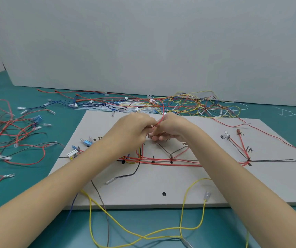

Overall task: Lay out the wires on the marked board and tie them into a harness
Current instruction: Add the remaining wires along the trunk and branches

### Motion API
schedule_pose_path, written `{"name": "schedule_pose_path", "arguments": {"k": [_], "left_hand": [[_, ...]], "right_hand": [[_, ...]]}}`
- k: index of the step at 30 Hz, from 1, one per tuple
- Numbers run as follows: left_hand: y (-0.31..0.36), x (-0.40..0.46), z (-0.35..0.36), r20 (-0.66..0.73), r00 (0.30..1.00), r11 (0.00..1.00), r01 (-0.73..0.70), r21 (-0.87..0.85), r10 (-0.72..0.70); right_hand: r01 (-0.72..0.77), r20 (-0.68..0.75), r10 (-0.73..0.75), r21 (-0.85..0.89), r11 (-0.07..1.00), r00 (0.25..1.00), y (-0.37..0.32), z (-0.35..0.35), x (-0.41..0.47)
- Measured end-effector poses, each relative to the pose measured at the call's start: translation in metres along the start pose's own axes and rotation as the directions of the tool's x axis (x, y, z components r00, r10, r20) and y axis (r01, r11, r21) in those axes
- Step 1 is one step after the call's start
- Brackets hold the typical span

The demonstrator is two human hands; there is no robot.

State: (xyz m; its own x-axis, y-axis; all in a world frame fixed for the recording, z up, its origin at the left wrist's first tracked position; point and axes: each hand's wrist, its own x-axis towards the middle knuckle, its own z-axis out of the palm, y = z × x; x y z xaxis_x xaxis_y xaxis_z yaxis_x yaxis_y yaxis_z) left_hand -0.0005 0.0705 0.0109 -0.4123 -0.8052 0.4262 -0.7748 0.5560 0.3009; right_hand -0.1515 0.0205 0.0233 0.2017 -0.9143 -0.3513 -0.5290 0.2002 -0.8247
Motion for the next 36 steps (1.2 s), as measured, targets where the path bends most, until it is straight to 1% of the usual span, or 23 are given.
{"name": "schedule_pose_path", "arguments": {"k": [4, 6, 8, 9, 11, 13, 14, 16, 19, 21, 22, 25, 27, 29, 30, 32, 33, 34, 36], "left_hand": [[-0.001, -0.002, -0.002, -0.034, 0.998, 0.997, 0.054, -0.054, -0.056], [-0.002, -0.002, -0.002, -0.051, 0.998, 0.997, 0.042, -0.064, -0.045], [-0.003, -0.003, -0.001, -0.054, 0.998, 0.999, 0.017, -0.04, -0.019], [-0.003, -0.004, -0.001, -0.057, 0.998, 1.0, 0.001, -0.021, -0.002], [-0.002, -0.005, 0.0, -0.086, 0.996, 0.999, -0.032, 0.011, 0.033], [-0.002, -0.006, 0.001, -0.117, 0.993, 1.0, -0.025, 0.014, 0.026], [-0.001, -0.006, 0.001, -0.12, 0.993, 1.0, -0.017, 0.009, 0.018], [0.001, -0.007, 0.002, -0.095, 0.995, 1.0, -0.021, 0.002, 0.021], [0.007, -0.011, 0.005, -0.063, 0.997, 0.999, -0.04, -0.012, 0.039], [0.01, -0.013, 0.007, -0.055, 0.998, 0.999, -0.044, -0.009, 0.043], [0.011, -0.014, 0.008, -0.056, 0.997, 0.999, -0.046, -0.014, 0.045], [0.014, -0.017, 0.01, -0.034, 0.998, 0.999, -0.048, 0.0, 0.048], [0.015, -0.02, 0.012, -0.019, 0.998, 0.998, -0.06, 0.03, 0.06], [0.016, -0.023, 0.015, -0.019, 0.997, 0.996, -0.078, 0.031, 0.079], [0.017, -0.024, 0.015, -0.01, 0.997, 0.996, -0.081, 0.031, 0.081], [0.017, -0.026, 0.015, 0.017, 0.997, 0.996, -0.074, 0.046, 0.073], [0.018, -0.028, 0.015, 0.015, 0.997, 0.996, -0.076, 0.056, 0.075], [0.019, -0.029, 0.015, 0.006, 0.996, 0.994, -0.086, 0.063, 0.086], [0.023, -0.03, 0.016, 0.002, 0.994, 0.992, -0.111, 0.059, 0.111]], "right_hand": [[-0.007, 0.006, 0.007, 0.006, 1.0, 1.0, 0.001, -0.001, 0.0], [0.001, -0.021, -0.002, -0.058, 0.998, 1.0, 0.0, 0.0, 0.001], [0.005, -0.042, -0.01, -0.136, 0.991, 0.999, -0.002, 0.001, 0.001], [0.003, -0.041, -0.009, -0.142, 0.99, 0.999, -0.004, 0.001, 0.001], [-0.009, -0.019, 0.008, -0.096, 0.995, 1.0, -0.006, -0.002, 0.0], [-0.039, 0.029, 0.041, -0.062, 0.997, 0.999, -0.008, -0.004, -0.001], [-0.056, 0.05, 0.06, -0.074, 0.996, 0.997, -0.009, -0.004, -0.001], [-0.087, 0.075, 0.099, -0.156, 0.984, 0.992, -0.014, -0.003, 0.005], [-0.114, 0.059, 0.149, -0.4, 0.909, 0.987, -0.025, 0.001, 0.01], [-0.089, -0.001, 0.103, -0.509, 0.856, 0.995, -0.026, 0.002, 0.009], [-0.073, -0.032, 0.066, -0.52, 0.851, 0.997, -0.024, 0.0, 0.008], [-0.021, -0.067, -0.01, -0.442, 0.897, 0.998, -0.012, -0.003, 0.002], [0.046, -0.073, -0.073, -0.324, 0.945, 0.995, -0.001, -0.002, -0.003], [0.119, -0.129, -0.138, -0.142, 0.983, 0.982, 0.009, -0.001, -0.009], [0.147, -0.145, -0.148, -0.024, 0.989, 0.978, 0.012, -0.001, -0.012], [0.156, -0.091, -0.139, 0.233, 0.96, 0.986, 0.015, -0.003, -0.02], [0.15, -0.031, -0.147, 0.298, 0.943, 0.989, 0.017, -0.006, -0.025], [0.159, 0.023, -0.173, 0.296, 0.942, 0.985, 0.017, -0.008, -0.031], [0.246, 0.058, -0.258, 0.166, 0.955, 0.964, 0.02, -0.009, -0.04]]}}
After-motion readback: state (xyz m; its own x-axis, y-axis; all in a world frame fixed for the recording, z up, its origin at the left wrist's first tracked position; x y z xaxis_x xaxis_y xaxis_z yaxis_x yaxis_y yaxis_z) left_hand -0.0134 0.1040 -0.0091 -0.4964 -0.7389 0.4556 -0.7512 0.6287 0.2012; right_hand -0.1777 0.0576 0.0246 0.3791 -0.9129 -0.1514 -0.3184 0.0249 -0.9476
